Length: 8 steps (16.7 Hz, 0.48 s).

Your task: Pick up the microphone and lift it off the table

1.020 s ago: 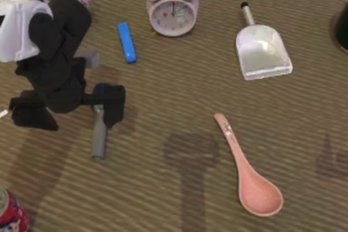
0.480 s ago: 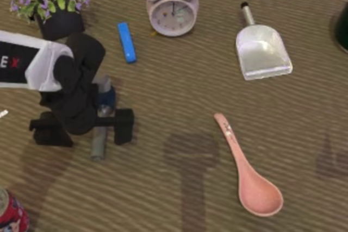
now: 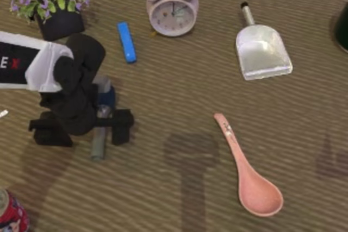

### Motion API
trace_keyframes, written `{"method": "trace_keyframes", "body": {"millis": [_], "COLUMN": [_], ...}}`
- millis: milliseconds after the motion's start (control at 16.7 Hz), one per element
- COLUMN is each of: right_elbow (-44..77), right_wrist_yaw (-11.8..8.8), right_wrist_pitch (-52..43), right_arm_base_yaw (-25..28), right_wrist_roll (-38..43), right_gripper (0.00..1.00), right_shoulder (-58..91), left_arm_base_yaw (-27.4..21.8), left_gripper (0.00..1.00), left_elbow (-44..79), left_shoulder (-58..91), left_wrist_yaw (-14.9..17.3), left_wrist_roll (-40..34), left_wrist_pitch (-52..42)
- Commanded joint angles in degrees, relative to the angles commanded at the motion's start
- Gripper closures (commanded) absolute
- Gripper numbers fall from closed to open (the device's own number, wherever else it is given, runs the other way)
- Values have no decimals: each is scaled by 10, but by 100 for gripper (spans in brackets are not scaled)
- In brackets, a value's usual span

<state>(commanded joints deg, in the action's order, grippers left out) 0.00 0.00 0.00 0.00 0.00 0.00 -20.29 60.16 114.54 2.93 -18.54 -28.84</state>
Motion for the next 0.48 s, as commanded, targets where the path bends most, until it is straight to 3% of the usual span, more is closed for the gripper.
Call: {"method": "trace_keyframes", "body": {"millis": [480], "right_elbow": [0], "right_wrist_yaw": [0], "right_wrist_pitch": [0], "right_arm_base_yaw": [0], "right_wrist_roll": [0], "right_gripper": [0], "right_shoulder": [0], "left_arm_base_yaw": [0], "left_gripper": [83], "left_elbow": [0], "left_shoulder": [0], "left_wrist_yaw": [0], "left_wrist_roll": [0], "left_wrist_pitch": [0]}}
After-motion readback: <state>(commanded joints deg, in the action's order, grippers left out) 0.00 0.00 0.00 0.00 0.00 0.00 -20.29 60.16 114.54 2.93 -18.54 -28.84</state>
